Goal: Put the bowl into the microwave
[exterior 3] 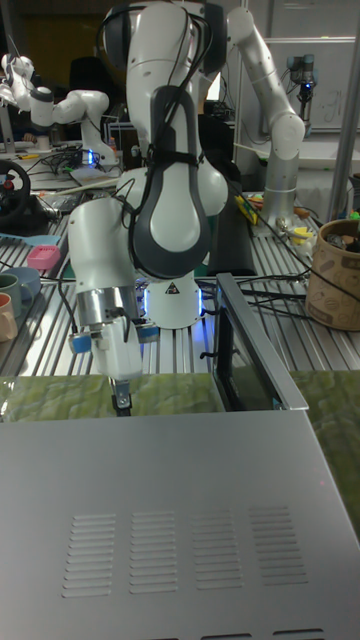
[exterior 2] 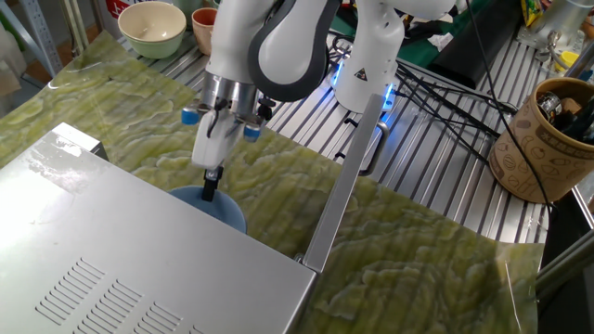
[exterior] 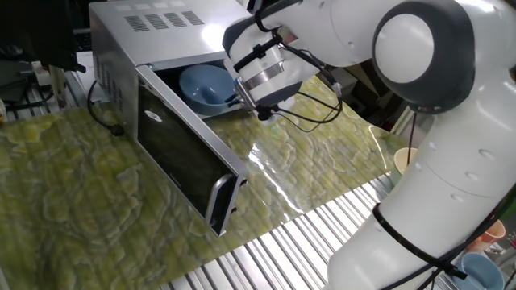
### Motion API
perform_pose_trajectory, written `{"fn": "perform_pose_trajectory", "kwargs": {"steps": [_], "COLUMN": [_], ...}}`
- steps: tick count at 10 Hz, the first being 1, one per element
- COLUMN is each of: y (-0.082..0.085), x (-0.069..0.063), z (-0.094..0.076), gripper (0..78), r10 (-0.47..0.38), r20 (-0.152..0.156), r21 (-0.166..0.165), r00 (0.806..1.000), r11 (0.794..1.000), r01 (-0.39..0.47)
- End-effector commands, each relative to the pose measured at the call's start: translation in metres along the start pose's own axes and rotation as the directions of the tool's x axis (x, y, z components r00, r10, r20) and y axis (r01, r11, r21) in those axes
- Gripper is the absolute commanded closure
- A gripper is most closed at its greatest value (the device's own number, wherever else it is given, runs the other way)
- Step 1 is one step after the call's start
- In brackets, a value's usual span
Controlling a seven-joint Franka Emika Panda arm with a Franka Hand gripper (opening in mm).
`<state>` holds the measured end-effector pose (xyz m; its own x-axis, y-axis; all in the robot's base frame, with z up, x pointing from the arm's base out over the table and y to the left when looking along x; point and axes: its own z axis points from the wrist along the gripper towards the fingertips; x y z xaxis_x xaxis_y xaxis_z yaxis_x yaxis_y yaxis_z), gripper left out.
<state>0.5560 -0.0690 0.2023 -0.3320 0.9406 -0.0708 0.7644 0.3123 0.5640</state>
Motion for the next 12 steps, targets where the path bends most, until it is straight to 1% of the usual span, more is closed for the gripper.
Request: {"fn": "perform_pose_trajectory", "kwargs": {"steps": [1,3,5,6,7,10,12], "y": [0.007,0.012,0.021,0.022,0.027,0.028,0.030], "x": [0.004,0.004,0.003,0.003,0.003,0.001,0.001], "z": [0.009,0.012,0.010,0.010,0.011,0.011,0.013], "gripper": [76.4,76.4,76.4,76.4,76.4,76.4,76.4], "r10": [0.005,0.007,0.025,0.028,0.054,0.060,0.079], "r20": [0.000,0.001,0.001,0.000,0.005,0.004,0.001], "r21": [-0.009,-0.012,-0.013,-0.012,-0.014,-0.017,-0.020], "r00": [1.000,1.000,1.000,1.000,0.999,0.998,0.997], "r11": [1.000,1.000,1.000,1.000,0.998,0.998,0.997], "r01": [-0.005,-0.007,-0.025,-0.028,-0.054,-0.060,-0.079]}}
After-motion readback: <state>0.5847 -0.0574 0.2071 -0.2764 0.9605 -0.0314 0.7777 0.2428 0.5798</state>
